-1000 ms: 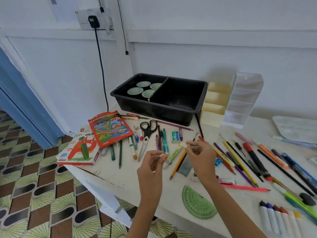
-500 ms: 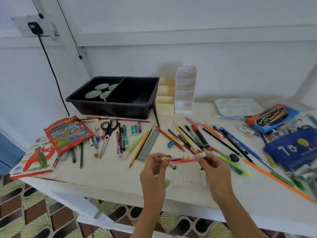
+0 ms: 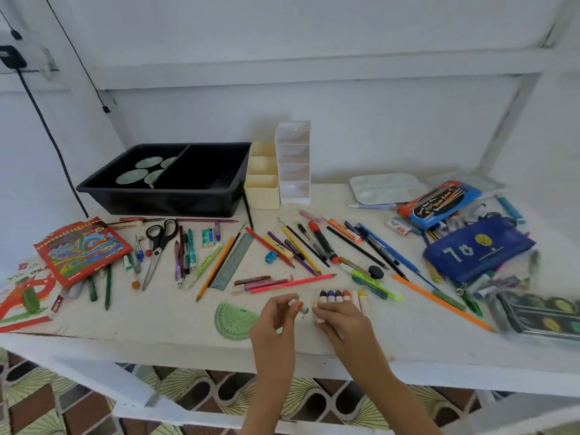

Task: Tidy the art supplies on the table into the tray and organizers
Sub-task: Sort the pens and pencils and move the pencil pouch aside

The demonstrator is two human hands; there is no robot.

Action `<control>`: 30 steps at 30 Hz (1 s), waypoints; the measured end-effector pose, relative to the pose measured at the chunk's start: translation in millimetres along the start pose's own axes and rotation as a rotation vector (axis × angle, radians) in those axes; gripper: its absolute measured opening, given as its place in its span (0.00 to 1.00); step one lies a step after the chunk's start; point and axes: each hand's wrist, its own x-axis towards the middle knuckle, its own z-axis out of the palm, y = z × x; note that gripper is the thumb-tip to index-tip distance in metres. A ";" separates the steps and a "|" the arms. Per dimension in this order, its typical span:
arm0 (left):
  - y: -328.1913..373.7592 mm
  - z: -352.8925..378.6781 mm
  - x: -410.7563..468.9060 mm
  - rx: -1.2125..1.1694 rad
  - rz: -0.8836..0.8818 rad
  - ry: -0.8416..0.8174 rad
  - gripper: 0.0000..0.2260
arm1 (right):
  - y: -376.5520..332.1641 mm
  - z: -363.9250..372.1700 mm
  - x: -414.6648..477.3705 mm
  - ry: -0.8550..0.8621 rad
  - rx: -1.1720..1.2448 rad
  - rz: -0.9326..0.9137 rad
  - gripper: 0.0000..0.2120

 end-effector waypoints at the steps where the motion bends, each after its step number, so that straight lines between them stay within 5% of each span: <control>1: -1.6 0.4 -1.8 0.001 -0.011 -0.004 0.05 | 1.8 2.8 -1.0 -0.022 -0.026 -0.026 0.11; 9: -6.7 -1.0 -7.6 -0.006 -0.037 0.027 0.05 | -1.2 8.0 0.2 -0.041 -0.155 -0.079 0.18; 16: -5.3 0.4 -3.6 -0.017 0.008 0.050 0.04 | 7.0 -3.0 6.8 -0.009 -0.285 0.068 0.20; 21: -14.9 6.7 3.7 0.082 0.127 -0.024 0.08 | 17.6 -0.1 2.6 -0.159 -0.457 0.120 0.28; 30: -64.4 8.0 1.5 0.230 0.345 -0.258 0.11 | 17.0 -0.9 1.7 -0.138 -0.478 0.091 0.28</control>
